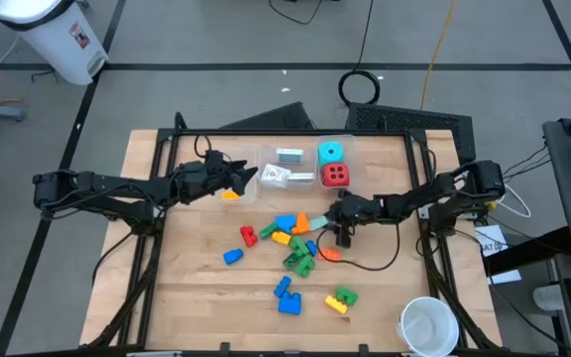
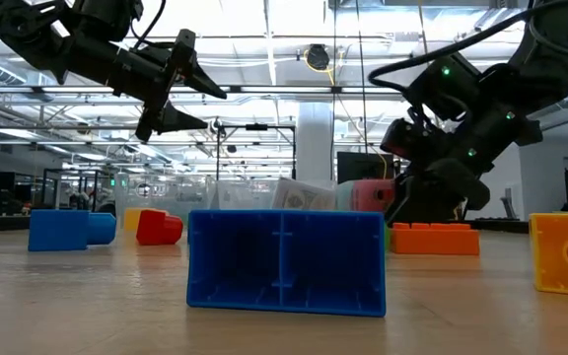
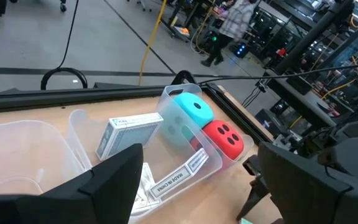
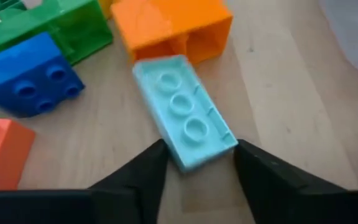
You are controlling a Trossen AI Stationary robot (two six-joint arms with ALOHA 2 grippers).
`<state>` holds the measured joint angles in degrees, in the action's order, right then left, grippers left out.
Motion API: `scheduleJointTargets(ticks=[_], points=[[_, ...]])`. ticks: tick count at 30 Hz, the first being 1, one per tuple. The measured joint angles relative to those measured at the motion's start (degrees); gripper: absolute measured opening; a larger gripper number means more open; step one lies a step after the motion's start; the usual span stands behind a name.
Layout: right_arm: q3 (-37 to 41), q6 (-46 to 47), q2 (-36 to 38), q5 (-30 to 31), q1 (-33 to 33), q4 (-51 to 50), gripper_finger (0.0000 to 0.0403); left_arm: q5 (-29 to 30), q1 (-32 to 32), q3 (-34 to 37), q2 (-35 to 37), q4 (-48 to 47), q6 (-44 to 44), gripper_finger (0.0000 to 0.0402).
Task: Pick & Place Toys
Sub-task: Put the light blue game piece into the left transparent bin
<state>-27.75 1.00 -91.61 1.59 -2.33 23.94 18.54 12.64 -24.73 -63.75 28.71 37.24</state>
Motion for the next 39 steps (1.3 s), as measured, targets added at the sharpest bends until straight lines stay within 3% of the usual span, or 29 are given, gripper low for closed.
scheduleJointTargets(ticks=[6,10,14,18,23,27,32,39], points=[[0.0,-3.4,0.0,-0.6,0.1,0.1,0.0078,0.0,0.0,0.0,0.0,-0.2,0.0,0.0324],[0.1,-2.3,2.3,-0.7,0.1,-1.4,0.0055,0.0,0.0,0.0,0.0,-0.3,0.0,0.0324],[0.4,-0.2,7.5,-1.6,0.9,-3.9,0.0083,-0.1,0.0,0.0,0.0,-0.3,-0.5,0.0324],[0.2,2.6,10.2,-1.6,3.0,-0.1,0.0147,-0.1,0.0,0.0,0.0,-0.2,-1.1,0.0324],[0.2,2.9,5.5,2.8,6.7,6.4,0.0242,-0.1,0.0,0.0,0.0,-0.2,-1.1,0.0324],[-0.1,4.3,1.0,2.9,6.8,10.1,0.0289,-0.1,0.0,0.0,0.0,-0.2,-1.0,0.0324],[-2.7,4.4,-4.5,2.8,6.8,10.4,0.0289,0.0,0.0,0.0,0.0,-0.2,-0.9,0.0324],[-4.9,2.9,-9.1,2.7,6.4,7.9,0.0219,-0.1,0.0,0.0,0.0,-0.2,-0.8,0.0324]])
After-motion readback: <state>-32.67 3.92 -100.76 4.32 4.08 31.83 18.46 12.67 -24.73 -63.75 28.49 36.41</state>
